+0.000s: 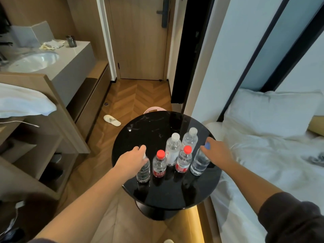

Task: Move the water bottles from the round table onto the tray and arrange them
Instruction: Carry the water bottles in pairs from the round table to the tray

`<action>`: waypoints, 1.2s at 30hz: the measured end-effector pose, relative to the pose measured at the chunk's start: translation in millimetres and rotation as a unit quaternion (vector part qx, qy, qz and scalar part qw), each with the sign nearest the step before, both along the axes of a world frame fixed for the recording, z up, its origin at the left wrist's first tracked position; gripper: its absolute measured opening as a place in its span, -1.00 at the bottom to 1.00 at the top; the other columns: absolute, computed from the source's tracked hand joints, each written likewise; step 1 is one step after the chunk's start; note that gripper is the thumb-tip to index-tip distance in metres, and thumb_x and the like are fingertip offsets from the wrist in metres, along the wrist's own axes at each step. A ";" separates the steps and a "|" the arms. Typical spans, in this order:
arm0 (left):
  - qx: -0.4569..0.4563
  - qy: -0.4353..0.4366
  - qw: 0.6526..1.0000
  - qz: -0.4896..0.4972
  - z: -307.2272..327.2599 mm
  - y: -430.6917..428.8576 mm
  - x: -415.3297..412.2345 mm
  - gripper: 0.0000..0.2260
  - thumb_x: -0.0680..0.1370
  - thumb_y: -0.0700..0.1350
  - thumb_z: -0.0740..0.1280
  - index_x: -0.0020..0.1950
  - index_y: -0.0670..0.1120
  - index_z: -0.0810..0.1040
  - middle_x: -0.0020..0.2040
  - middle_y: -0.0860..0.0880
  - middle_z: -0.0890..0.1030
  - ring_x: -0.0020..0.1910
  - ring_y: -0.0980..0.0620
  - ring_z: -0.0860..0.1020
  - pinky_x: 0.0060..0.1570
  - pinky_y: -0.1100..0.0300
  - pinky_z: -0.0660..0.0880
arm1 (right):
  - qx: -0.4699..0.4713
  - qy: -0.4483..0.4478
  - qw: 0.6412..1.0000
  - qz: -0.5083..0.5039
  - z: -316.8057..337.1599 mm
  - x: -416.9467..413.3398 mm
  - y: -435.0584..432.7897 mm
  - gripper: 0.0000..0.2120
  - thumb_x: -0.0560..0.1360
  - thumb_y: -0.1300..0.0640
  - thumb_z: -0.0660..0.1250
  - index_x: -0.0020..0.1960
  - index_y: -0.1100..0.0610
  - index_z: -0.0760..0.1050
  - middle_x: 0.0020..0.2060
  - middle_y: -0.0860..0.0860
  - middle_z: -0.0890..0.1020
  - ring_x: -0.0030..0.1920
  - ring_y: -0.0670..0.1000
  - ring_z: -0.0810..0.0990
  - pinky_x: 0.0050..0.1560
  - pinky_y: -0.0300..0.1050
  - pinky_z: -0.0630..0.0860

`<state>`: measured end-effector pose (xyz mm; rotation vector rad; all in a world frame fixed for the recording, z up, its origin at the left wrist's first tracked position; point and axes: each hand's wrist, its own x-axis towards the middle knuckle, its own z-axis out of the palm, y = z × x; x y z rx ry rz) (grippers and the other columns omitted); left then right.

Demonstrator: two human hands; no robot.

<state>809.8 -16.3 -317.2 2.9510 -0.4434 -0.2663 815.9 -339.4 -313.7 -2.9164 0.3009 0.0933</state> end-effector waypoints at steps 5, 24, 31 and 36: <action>0.003 0.002 0.999 -0.039 -4.7 8.5 -29.7 -0.79 0.62 0.03 0.20 0.15 -0.01 0.24 -0.10 0.03 0.40 -0.36 0.06 0.46 -0.44 0.23 0.30 | 0.050 -0.011 0.999 0.008 -2.2 -48.6 40.7 -0.75 0.57 -0.09 0.23 -0.07 0.10 0.39 -0.30 0.03 0.53 -0.24 0.06 0.56 -0.20 -0.05 0.51; -0.188 -0.052 0.979 0.060 -45.0 18.5 -58.4 -0.69 0.46 0.18 0.37 0.03 0.06 0.36 -0.09 0.11 0.44 -0.22 0.14 0.50 -0.25 0.17 0.54 | 0.139 -0.038 0.989 0.026 -15.6 -84.8 106.0 -0.64 0.56 -0.11 0.30 0.25 0.08 0.44 0.00 0.03 0.61 -0.05 0.00 0.60 0.02 -0.12 0.56; -0.281 0.029 0.943 0.176 -90.9 26.7 -79.5 -0.13 0.26 0.23 0.52 0.46 0.08 0.19 0.29 0.07 0.34 0.24 0.08 0.42 0.10 0.04 0.52 | 0.343 -0.041 0.937 -0.062 -76.2 -110.3 92.6 -0.19 0.32 -0.10 0.57 0.44 0.02 0.26 0.28 -0.02 0.36 0.23 -0.04 0.44 0.30 -0.05 0.43; -0.350 0.085 0.911 0.200 -125.5 16.5 -82.8 -0.08 0.24 0.08 0.59 0.49 0.01 0.19 0.39 0.03 0.34 0.37 0.05 0.32 0.31 0.04 0.37 | 0.440 0.027 0.891 -0.104 -123.3 -112.9 94.4 -0.09 0.27 0.05 0.64 0.47 -0.06 0.21 0.30 -0.17 0.42 0.21 -0.18 0.42 0.12 -0.45 0.41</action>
